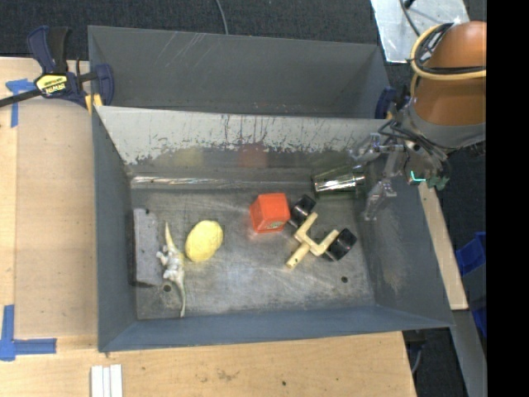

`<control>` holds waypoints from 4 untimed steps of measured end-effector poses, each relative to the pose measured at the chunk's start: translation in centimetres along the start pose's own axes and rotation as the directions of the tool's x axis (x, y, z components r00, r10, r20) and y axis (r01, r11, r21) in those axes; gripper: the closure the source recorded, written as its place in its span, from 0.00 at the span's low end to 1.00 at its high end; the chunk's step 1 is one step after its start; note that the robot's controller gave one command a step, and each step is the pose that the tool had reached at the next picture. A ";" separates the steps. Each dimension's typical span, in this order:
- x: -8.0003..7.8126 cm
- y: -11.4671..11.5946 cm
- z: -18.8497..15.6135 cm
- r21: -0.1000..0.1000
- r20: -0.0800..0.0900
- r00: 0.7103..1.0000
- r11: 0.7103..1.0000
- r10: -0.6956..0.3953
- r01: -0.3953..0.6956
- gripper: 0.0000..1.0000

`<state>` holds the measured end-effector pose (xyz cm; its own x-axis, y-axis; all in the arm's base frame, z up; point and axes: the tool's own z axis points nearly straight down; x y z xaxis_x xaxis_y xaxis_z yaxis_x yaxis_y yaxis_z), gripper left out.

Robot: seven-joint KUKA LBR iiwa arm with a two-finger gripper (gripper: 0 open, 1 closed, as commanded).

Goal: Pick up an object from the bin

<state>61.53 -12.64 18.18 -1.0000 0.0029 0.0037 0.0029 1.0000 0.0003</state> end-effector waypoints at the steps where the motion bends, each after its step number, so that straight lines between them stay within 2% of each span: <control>1: -0.1 0.0 -0.4 0.001 0.006 1.000 1.000 -0.002 0.002 0.00; 2: 1.3 1.8 4.4 0.002 0.015 0.999 0.999 0.038 -0.038 0.00; 3: 3.9 1.8 5.7 -0.025 0.019 0.984 0.984 0.178 -0.178 0.00; 4: 2.0 2.0 6.4 -0.029 0.052 0.972 0.974 0.228 -0.226 0.00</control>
Offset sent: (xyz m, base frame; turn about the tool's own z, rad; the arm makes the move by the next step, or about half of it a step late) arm -0.0233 0.0292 -0.0717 0.0547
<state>59.55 -10.64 11.82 -0.9719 0.2304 -0.0483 0.2293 0.9729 0.0289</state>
